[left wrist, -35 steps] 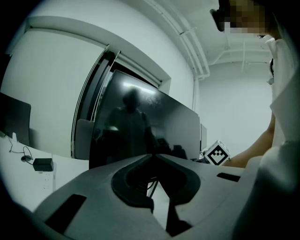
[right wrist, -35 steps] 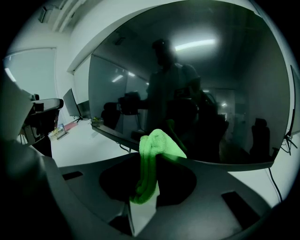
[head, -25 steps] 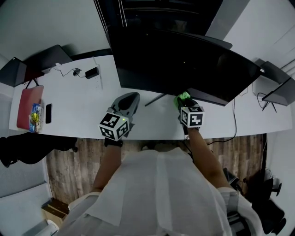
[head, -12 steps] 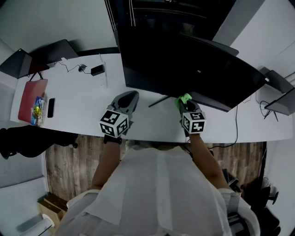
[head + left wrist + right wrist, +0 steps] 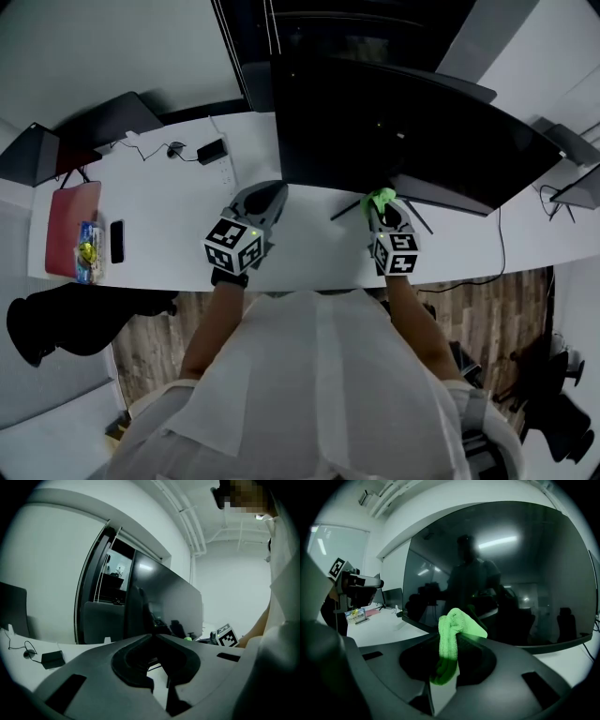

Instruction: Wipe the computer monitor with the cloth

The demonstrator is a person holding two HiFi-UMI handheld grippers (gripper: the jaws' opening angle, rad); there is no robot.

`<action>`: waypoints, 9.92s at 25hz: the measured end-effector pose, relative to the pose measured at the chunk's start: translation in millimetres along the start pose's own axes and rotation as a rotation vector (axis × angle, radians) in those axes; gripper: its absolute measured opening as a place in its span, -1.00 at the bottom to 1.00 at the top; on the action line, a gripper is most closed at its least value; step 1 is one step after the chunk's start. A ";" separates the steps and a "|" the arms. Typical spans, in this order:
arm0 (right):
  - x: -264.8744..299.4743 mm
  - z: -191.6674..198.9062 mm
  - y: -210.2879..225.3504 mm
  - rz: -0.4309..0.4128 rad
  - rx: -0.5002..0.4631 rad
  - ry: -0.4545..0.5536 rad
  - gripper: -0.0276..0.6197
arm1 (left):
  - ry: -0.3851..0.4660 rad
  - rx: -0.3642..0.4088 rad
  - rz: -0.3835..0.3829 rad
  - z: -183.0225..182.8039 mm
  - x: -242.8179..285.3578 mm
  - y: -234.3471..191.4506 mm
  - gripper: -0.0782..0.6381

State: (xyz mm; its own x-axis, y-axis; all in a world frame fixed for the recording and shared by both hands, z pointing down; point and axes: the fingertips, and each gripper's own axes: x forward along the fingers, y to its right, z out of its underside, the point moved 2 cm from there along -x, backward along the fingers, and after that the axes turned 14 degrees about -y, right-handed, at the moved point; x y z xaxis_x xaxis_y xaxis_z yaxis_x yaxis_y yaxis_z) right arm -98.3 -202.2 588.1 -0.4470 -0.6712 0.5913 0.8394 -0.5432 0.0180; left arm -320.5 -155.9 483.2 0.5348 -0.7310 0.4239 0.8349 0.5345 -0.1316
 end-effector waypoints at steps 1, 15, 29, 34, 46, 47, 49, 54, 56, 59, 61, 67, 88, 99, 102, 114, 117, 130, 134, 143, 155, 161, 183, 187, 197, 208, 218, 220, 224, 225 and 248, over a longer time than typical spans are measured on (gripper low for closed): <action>3.7 -2.3 -8.2 -0.002 0.001 0.003 -0.70 | 0.000 0.003 0.007 0.8 -2.2 -6.5 -0.70; 36.1 -28.6 -87.6 -0.015 0.019 0.045 -0.70 | -0.014 0.036 0.042 13.0 -21.7 -63.3 -0.70; 69.2 -53.8 -168.3 -0.161 -0.114 0.006 -0.70 | 0.007 -0.006 0.045 21.1 -41.5 -91.8 -0.70; 70.5 -65.2 -199.9 -0.234 -0.181 -0.003 -0.70 | 0.018 -0.023 0.045 20.1 -47.2 -97.0 -0.70; 18.4 -201.6 -222.9 -0.210 -0.311 0.198 -0.70 | 0.106 0.065 0.015 -22.2 -83.6 -106.1 -0.70; 12.1 -215.7 -223.2 -0.201 -0.319 0.213 -0.70 | 0.115 0.074 0.014 -26.6 -86.7 -106.1 -0.70; 0.6 -242.4 -223.5 -0.192 -0.319 0.238 -0.70 | 0.135 0.093 0.015 -36.9 -91.8 -105.6 -0.70; -20.9 -303.2 -220.6 -0.145 -0.315 0.296 -0.70 | 0.188 0.132 0.024 -64.9 -99.1 -103.7 -0.70; -26.4 -321.4 -217.9 -0.127 -0.306 0.319 -0.70 | 0.206 0.146 0.027 -74.3 -100.7 -102.5 -0.70; -30.2 -340.2 -212.6 -0.099 -0.295 0.341 -0.70 | 0.230 0.161 0.030 -85.6 -101.6 -101.7 -0.70; -31.3 -346.5 -208.2 -0.089 -0.273 0.350 -0.70 | 0.236 0.161 0.030 -88.7 -101.6 -102.3 -0.70; -30.4 -336.0 -198.0 -0.066 -0.217 0.344 -0.70 | 0.220 0.148 0.027 -80.9 -102.0 -104.6 -0.70; -3.7 -275.9 -191.9 -0.010 -0.199 0.374 -0.70 | 0.218 0.153 0.013 -82.9 -91.8 -101.6 -0.70; 6.9 -244.0 -194.9 -0.025 -0.213 0.432 -0.70 | 0.204 0.151 0.019 -77.7 -83.2 -98.3 -0.70; 10.4 -233.8 -194.9 -0.036 -0.220 0.436 -0.70 | 0.199 0.152 0.023 -76.0 -80.9 -96.7 -0.70; 23.0 -197.9 -195.8 -0.059 -0.241 0.385 -0.70 | 0.163 0.127 0.022 -60.8 -64.7 -96.6 -0.70; 26.4 -186.6 -196.9 -0.065 -0.248 0.368 -0.70 | 0.163 0.128 0.021 -59.4 -64.0 -94.9 -0.70; 45.8 -146.6 -202.7 -0.084 -0.311 0.261 -0.70 | 0.155 0.130 0.029 -55.3 -60.5 -88.4 -0.70; 50.0 -137.0 -201.1 -0.092 -0.314 0.230 -0.70 | 0.154 0.129 0.028 -55.5 -59.8 -87.2 -0.70; 58.7 -119.3 -205.2 -0.126 -0.334 0.155 -0.70 | 0.150 0.123 0.025 -53.9 -60.8 -88.1 -0.70; 13.4 -209.8 -216.7 -0.201 -0.360 0.263 -0.70 | 0.186 0.172 0.024 -88.6 -72.9 -83.9 -0.70; -40.5 -301.0 -203.2 -0.163 -0.350 0.367 -0.70 | 0.237 0.212 0.013 -125.1 -79.9 -89.3 -0.70; -69.3 -390.0 -136.2 0.067 -0.447 0.363 -0.70 | 0.334 0.247 -0.043 -194.2 -56.0 -58.2 -0.70; -73.4 -386.3 -127.7 0.065 -0.457 0.360 -0.70 | 0.329 0.261 -0.044 -199.7 -52.2 -53.7 -0.70; -83.2 -380.3 -103.1 0.037 -0.449 0.350 -0.70 | 0.306 0.345 -0.019 -231.7 -45.9 -39.9 -0.70; -93.0 -372.6 -81.7 0.021 -0.446 0.348 -0.70 | 0.265 0.377 0.041 -256.2 -32.0 -23.5 -0.72; -103.4 -364.0 -60.0 0.015 -0.448 0.345 -0.70 | 0.227 0.392 0.031 -260.8 -23.8 -18.5 -0.72; -106.8 -362.6 -52.6 0.011 -0.444 0.345 -0.70 | 0.227 0.387 0.033 -264.9 -20.1 -14.9 -0.72; -112.6 -358.5 -39.0 0.009 -0.438 0.340 -0.70 | 0.207 0.399 0.036 -266.1 -12.6 -6.5 -0.72; -114.4 -357.3 -34.6 0.010 -0.439 0.338 -0.70 | 0.200 0.403 0.034 -266.2 -11.0 -4.5 -0.72; -173.2 -312.0 100.9 0.099 -0.388 0.305 -0.70 | 0.198 0.413 -0.028 -279.1 21.5 64.4 -0.72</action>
State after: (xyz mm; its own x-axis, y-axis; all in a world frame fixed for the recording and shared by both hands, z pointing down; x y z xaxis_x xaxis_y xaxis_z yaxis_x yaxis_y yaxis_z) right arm -32.6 -298.1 236.0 -0.4896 -0.8145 0.3111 0.7316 -0.5779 -0.3617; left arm -218.9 -255.5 233.7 0.5607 -0.7933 0.2372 0.7491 0.6081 0.2629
